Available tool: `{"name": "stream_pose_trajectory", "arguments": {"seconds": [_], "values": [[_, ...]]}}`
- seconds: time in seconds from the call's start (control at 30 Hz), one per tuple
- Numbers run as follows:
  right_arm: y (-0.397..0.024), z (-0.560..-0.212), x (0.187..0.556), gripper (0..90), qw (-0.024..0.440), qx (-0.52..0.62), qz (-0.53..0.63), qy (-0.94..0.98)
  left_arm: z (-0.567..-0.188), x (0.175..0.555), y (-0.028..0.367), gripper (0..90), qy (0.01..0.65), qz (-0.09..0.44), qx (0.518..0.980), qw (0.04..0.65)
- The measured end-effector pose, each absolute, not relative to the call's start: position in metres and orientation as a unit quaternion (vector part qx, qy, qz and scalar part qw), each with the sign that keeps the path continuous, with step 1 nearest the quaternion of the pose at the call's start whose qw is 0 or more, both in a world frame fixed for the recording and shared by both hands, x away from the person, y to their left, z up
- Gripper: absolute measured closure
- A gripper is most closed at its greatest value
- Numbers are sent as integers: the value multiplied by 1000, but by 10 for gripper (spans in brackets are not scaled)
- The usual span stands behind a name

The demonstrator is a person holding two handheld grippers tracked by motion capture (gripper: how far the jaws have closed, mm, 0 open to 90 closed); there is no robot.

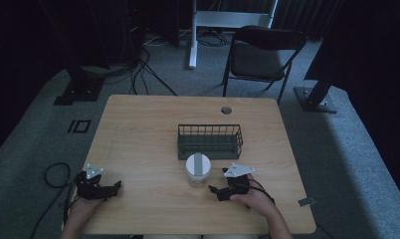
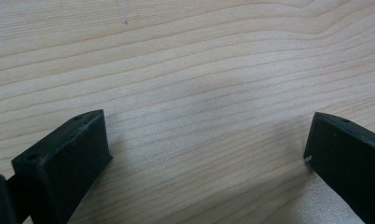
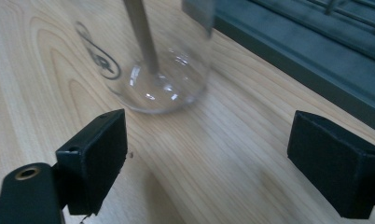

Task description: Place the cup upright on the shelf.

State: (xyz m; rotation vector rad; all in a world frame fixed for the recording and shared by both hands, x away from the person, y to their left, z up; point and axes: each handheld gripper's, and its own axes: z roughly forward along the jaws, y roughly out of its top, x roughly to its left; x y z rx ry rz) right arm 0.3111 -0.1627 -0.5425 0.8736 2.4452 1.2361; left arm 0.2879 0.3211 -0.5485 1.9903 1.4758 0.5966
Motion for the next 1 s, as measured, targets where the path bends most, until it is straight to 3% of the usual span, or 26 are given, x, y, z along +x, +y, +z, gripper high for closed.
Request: {"name": "stream_pose_trajectory", "arguments": {"seconds": [1.0], "values": [[-124, -536, 315, 135, 126, 265, 492, 820, -549, 288, 321, 1, 554, 224, 746, 293]]}}
